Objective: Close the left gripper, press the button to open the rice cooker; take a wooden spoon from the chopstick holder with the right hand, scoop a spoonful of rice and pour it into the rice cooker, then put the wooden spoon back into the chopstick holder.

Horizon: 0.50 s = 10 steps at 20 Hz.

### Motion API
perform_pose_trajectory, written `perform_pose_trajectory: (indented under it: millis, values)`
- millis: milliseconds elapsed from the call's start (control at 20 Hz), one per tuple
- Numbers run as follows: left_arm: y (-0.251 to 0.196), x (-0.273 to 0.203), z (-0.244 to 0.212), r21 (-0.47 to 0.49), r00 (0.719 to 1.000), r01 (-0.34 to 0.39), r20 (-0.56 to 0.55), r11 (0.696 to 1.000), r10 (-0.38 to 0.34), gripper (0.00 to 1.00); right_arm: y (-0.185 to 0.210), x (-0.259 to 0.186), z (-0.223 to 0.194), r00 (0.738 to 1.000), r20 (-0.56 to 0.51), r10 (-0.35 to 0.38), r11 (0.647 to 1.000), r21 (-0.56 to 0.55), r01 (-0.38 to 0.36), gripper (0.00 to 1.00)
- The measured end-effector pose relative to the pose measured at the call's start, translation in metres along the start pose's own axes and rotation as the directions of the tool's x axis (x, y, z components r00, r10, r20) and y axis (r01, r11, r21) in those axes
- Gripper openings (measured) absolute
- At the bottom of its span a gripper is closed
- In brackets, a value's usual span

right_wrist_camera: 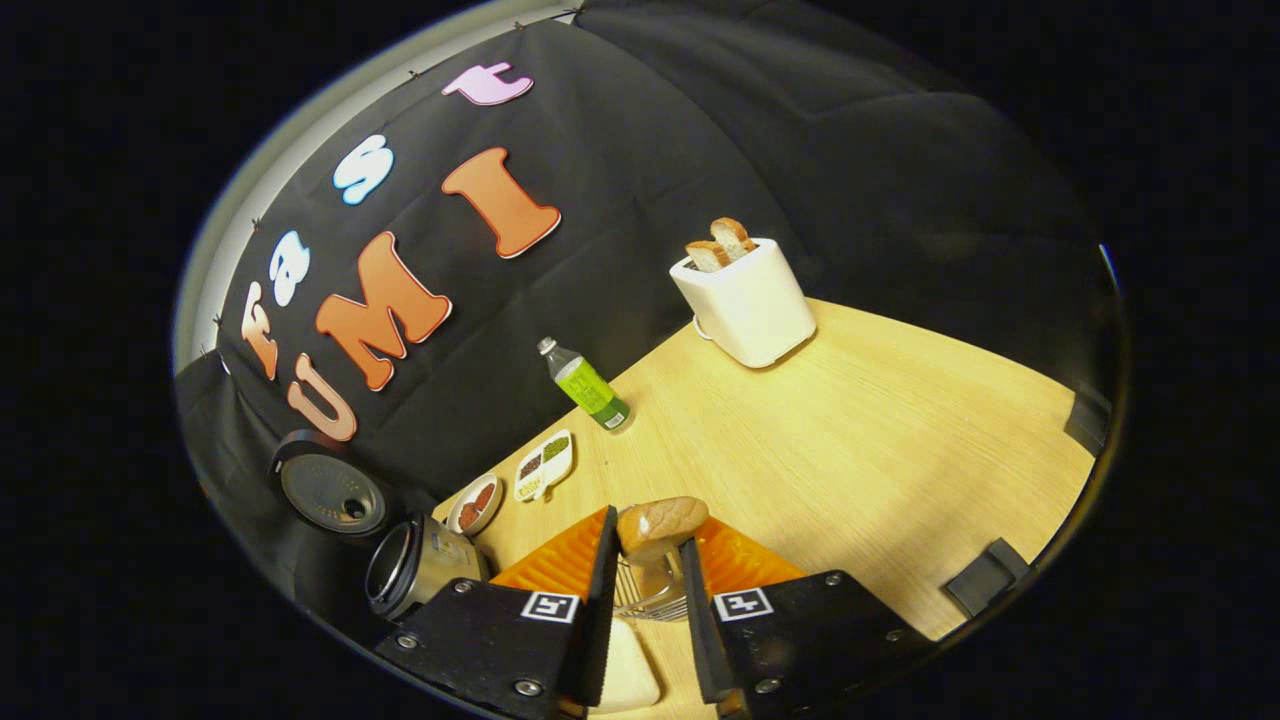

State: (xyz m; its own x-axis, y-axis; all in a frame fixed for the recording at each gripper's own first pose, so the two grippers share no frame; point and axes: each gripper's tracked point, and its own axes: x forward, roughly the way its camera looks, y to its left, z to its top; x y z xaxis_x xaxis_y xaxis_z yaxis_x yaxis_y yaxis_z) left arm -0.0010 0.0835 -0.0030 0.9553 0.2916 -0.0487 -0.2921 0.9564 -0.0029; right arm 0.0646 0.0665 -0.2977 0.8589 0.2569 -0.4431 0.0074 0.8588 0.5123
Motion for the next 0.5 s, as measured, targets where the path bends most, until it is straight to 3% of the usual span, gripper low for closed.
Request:
perform_pose_trajectory:
  millis: [250, 500]
  values:
    - [0.007, -0.002, 0.004, -0.003, 1.0, -0.003, 0.008, 1.0, 0.003, 0.97, 0.028, 0.007, 0.01, 1.0, -0.001, 0.016, 0.995, -0.097, -0.016, 0.21]
    - [0.012, -0.005, 0.01, -0.003, 1.0, 0.013, 0.014, 1.0, -0.013, 0.97, 0.048, -0.009, 0.031, 0.999, 0.025, 0.027, 0.986, -0.166, -0.023, 0.19]
